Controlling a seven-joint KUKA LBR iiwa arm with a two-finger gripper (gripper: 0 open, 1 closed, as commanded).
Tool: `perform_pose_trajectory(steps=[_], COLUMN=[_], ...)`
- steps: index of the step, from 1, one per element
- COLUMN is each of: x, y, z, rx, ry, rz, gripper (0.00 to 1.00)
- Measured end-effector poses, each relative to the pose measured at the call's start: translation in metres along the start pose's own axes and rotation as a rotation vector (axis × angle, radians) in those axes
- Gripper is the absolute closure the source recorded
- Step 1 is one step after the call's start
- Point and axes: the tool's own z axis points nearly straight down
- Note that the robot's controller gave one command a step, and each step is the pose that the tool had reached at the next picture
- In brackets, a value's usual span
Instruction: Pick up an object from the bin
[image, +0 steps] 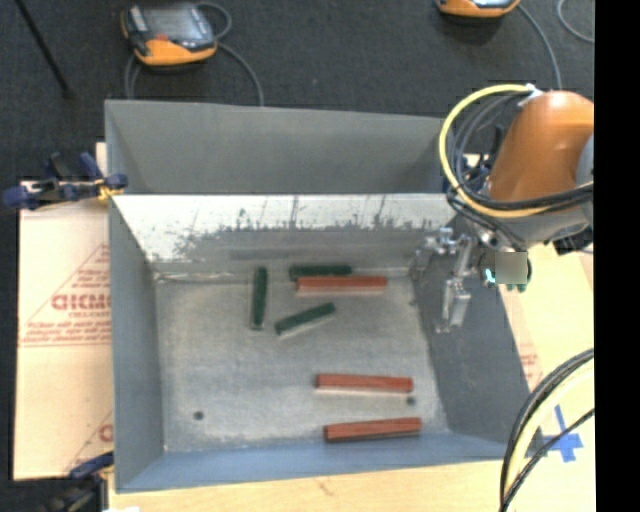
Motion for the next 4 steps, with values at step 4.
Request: perform_pose_trajectory(steps=[4], x=[0.073], y=[0.036], z=[0.087], rx=[-0.002], ry=[-0.006], rz=[-0.206], gripper=[0.0])
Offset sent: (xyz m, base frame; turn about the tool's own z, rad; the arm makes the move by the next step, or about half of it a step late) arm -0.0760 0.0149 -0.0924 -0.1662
